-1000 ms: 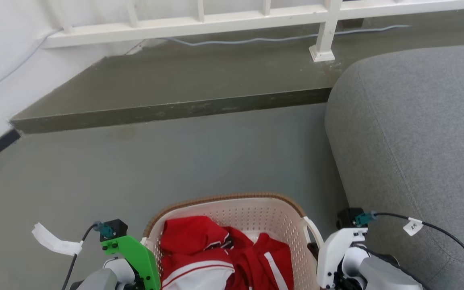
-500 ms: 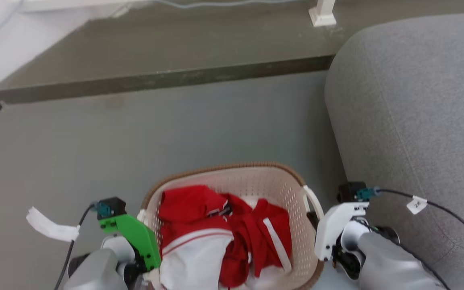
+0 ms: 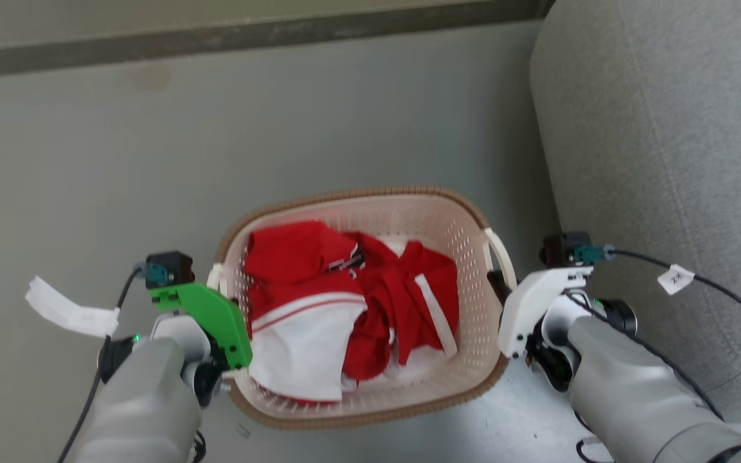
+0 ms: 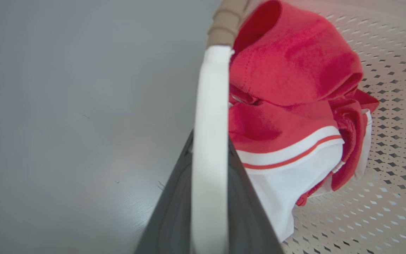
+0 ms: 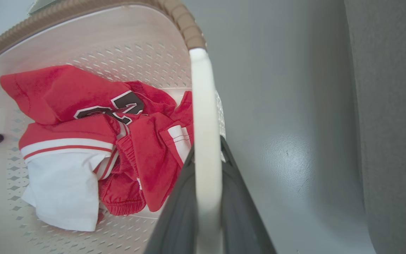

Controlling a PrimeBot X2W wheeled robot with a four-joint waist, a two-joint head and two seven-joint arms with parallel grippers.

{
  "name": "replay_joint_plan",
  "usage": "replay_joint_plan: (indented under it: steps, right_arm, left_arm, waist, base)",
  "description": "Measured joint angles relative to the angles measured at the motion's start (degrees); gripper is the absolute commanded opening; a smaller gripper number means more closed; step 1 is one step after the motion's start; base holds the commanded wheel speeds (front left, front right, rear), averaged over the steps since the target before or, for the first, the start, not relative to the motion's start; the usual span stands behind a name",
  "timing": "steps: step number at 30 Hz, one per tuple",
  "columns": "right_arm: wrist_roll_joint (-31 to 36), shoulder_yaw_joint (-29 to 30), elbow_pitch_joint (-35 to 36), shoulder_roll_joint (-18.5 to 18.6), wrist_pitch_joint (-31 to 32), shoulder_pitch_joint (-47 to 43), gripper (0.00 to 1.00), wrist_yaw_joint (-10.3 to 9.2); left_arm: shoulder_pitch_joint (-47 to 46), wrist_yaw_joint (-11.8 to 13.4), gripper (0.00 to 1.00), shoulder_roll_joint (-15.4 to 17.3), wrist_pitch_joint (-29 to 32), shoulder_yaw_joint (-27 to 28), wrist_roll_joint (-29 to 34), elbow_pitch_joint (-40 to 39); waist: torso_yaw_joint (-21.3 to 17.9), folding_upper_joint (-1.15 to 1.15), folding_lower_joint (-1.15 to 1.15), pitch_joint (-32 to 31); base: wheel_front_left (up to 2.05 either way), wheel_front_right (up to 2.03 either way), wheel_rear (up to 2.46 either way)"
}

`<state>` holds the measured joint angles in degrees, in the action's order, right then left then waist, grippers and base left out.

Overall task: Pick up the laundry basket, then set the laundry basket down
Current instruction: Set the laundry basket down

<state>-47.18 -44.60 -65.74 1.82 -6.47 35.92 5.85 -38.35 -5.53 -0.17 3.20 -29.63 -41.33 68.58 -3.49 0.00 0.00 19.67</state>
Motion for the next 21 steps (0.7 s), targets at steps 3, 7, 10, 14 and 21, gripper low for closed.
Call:
replay_joint_plan:
  steps: [3, 7, 10, 14, 21]
  right_arm:
    - [0.34, 0.03, 0.1, 0.02, -0.7, 1.57, 0.0, -0.47]
    - [0.35, 0.04, 0.24, 0.03, -1.8, 3.87, 0.0, -0.47]
    - [0.35, 0.19, 0.41, 0.07, -2.18, 5.06, 0.0, -0.47]
    - [0.36, 0.2, 0.52, 0.12, -2.9, 6.55, 0.0, -0.47]
    - [0.44, 0.09, 0.62, 0.24, -3.59, 9.35, 0.0, -0.4]
  left_arm:
    - [-1.7, 0.07, 0.0, 0.19, -0.62, -0.02, 0.26, -0.27]
    - [-4.48, 0.33, 0.0, 0.6, -1.27, -0.19, 0.74, -0.55]
    - [-6.07, 0.51, 0.0, 0.73, -1.82, -0.25, 0.81, -0.63]
    - [-8.11, 0.94, 0.0, 0.88, -2.33, -0.29, 0.98, -0.68]
    - [-10.78, 1.11, 0.0, 1.13, -3.46, -0.27, 1.87, -0.64]
  waist:
    - [-0.07, 0.0, 0.0, 2.42]
    - [-0.23, 0.0, 0.0, 6.5]
    - [-0.33, 0.0, 0.0, 8.96]
    - [-0.39, 0.0, 0.0, 12.23]
    - [-0.35, 0.0, 0.0, 17.7]
  base:
    - [0.0, 0.0, 0.0]
    - [0.0, 0.0, 0.0]
    - [0.0, 0.0, 0.0]
    - [0.0, 0.0, 0.0]
    - [0.0, 0.0, 0.0]
